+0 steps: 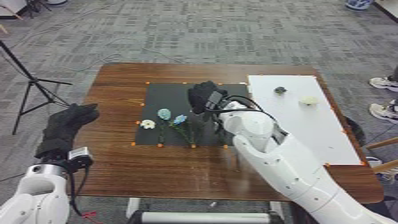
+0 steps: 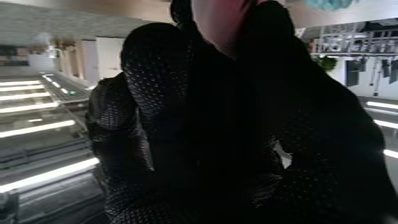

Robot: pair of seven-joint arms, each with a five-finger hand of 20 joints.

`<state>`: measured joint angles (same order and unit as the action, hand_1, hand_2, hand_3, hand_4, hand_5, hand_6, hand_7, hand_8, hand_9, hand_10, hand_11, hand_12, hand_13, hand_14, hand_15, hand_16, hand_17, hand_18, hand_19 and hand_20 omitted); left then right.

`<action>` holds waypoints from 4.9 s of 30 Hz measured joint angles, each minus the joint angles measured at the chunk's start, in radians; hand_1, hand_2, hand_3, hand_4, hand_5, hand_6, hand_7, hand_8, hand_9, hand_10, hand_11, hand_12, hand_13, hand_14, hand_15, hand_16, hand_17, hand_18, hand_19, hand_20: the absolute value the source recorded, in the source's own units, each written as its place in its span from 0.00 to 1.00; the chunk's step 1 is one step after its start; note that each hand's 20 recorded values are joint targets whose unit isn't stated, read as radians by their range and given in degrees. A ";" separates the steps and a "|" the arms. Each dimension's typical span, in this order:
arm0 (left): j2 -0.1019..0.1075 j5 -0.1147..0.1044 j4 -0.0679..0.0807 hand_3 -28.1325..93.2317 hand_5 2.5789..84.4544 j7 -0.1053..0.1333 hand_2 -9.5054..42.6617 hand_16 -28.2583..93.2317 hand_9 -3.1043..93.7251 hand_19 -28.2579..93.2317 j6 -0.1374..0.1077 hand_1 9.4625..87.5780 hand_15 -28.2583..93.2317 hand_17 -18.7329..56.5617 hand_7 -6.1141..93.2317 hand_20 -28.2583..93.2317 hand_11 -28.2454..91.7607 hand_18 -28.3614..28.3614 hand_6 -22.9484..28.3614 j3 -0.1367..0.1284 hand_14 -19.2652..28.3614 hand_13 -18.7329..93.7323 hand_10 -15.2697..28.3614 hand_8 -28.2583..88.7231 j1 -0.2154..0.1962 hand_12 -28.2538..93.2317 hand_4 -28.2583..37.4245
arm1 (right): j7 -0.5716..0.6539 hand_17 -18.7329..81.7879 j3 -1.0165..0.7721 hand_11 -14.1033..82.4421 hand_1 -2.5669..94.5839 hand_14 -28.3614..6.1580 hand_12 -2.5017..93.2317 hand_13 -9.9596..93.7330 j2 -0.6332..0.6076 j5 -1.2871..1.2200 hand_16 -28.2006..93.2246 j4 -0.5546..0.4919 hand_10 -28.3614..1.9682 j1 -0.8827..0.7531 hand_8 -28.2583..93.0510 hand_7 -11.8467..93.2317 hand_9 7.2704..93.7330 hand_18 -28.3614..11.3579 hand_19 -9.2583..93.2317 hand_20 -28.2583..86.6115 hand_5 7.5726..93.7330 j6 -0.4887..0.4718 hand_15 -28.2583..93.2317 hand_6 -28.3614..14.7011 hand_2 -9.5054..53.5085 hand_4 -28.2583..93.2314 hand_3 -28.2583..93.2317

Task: Arrange flowers

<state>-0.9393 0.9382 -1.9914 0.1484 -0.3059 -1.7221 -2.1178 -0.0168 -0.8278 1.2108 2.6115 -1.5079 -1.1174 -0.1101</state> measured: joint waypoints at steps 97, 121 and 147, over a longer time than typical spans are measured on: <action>-0.018 0.016 -0.012 0.79 0.65 -0.019 0.38 0.22 0.59 0.27 0.058 0.24 0.42 0.34 0.23 0.37 0.41 0.69 0.50 -0.030 0.78 0.53 0.69 0.17 -0.038 0.33 0.09 | 0.037 0.40 -0.574 0.21 0.25 0.32 0.22 0.56 -0.310 0.088 0.44 0.040 0.41 -0.162 0.17 0.23 0.37 0.10 0.74 0.70 0.33 -0.265 0.65 0.56 0.00 0.00 0.84; -0.026 0.016 -0.013 0.79 0.65 -0.021 0.39 0.22 0.59 0.27 0.056 0.24 0.42 0.34 0.23 0.37 0.41 0.69 0.50 -0.025 0.78 0.53 0.69 0.17 -0.039 0.33 0.09 | 0.099 0.53 -0.470 0.24 0.63 0.55 0.32 0.78 -0.305 0.087 0.51 0.136 0.60 -0.196 0.23 0.37 0.89 0.20 0.81 0.70 0.79 -0.003 0.65 0.72 0.02 0.02 0.75; -0.019 0.017 -0.011 0.79 0.65 -0.020 0.39 0.22 0.60 0.28 0.055 0.24 0.42 0.34 0.23 0.37 0.42 0.69 0.50 -0.024 0.78 0.53 0.69 0.17 -0.019 0.33 0.08 | 0.010 0.51 -0.052 0.23 0.62 0.54 0.34 0.76 -0.305 -0.136 0.54 -0.107 0.63 0.087 0.23 0.35 0.91 0.20 0.80 0.71 0.82 0.109 0.65 0.75 0.00 0.02 0.76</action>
<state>-0.9583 0.9549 -2.0027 0.1283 -0.2512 -1.7461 -2.1364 -0.0065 -0.8793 0.9057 2.4754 -1.6146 -1.0305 -0.0015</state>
